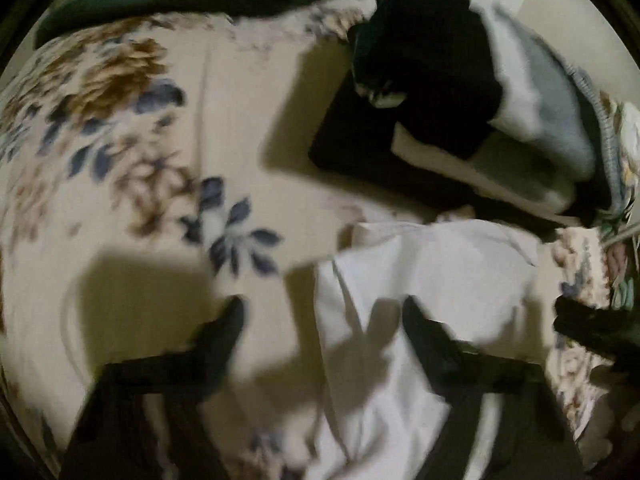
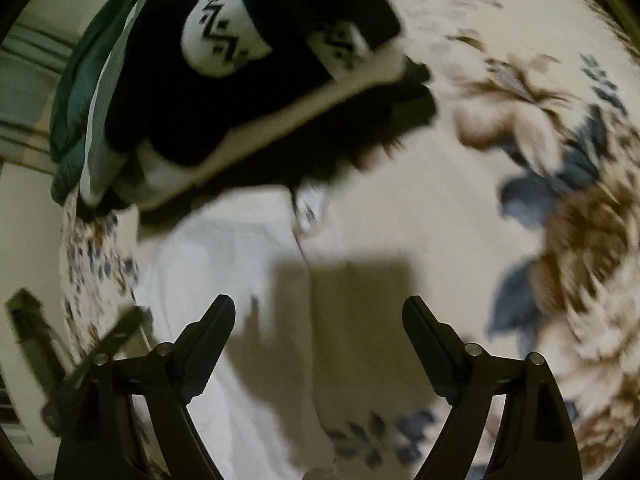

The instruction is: Fold small clothes

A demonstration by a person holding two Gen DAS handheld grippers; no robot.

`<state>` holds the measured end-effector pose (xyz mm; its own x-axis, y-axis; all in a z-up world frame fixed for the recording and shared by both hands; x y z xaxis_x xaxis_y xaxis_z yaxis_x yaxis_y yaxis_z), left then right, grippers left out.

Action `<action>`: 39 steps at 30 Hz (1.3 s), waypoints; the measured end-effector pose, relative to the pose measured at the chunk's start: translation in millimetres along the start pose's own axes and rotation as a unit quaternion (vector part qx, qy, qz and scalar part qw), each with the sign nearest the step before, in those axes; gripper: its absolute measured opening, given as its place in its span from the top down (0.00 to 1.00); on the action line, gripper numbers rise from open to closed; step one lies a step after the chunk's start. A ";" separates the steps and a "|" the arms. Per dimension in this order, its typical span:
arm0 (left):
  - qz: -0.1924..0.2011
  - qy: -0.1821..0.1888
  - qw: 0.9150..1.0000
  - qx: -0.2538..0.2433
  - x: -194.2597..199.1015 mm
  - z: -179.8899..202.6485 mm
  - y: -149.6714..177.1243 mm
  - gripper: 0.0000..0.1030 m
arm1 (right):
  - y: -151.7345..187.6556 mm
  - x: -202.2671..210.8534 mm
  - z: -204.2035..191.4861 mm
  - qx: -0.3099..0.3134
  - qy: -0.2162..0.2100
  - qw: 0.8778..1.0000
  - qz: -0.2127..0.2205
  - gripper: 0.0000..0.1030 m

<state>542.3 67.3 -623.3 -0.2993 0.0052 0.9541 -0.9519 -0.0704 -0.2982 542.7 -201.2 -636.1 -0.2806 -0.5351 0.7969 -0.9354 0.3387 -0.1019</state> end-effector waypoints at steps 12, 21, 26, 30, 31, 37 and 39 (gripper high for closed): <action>0.080 0.073 0.994 -0.021 37.5 27.0 -42.3 0.98 | -10.3 -29.8 -13.2 -0.029 -0.011 0.999 0.034 0.99; 0.004 0.117 0.993 0.006 -6.5 4.8 -47.8 0.83 | -11.6 -52.0 -23.2 -0.043 -0.002 0.999 0.009 0.77; 0.005 0.183 0.982 0.047 -6.3 -15.8 -42.5 0.35 | -11.5 -59.9 -22.3 -0.048 -0.048 0.998 0.002 0.37; -0.029 0.200 0.979 0.008 -30.5 10.0 -39.6 0.35 | -14.3 -79.8 -25.4 -0.049 -0.092 0.994 -0.014 0.37; -0.028 0.200 0.979 -0.002 -33.1 17.0 -39.4 0.35 | -15.4 -83.3 -26.4 -0.048 -0.104 0.993 -0.015 0.37; 0.024 0.153 0.984 -0.090 -32.1 59.5 -46.9 0.69 | -29.1 -110.7 -46.6 -0.029 -0.130 0.991 0.003 0.37; 0.019 0.156 0.983 -0.099 -33.8 64.2 -49.6 0.93 | -31.7 -117.1 -53.5 -0.029 -0.136 0.990 0.010 0.43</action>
<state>603.8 6.6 -639.2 -0.3113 0.3149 0.8966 -0.9245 0.1180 -0.3624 616.7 -107.8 -694.4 -0.3537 -0.7132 0.6051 -0.9173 0.3911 -0.0753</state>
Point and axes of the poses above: each gripper's, at about its wrist camera, not at the fingertips, and x roughly against the way its jaws point, z to its right, y to its underside, the point moved 7 cm from there along -x, roughly the way its jaws point, and after that the axes turned 12 degrees about -y, right-handed, at the moved point
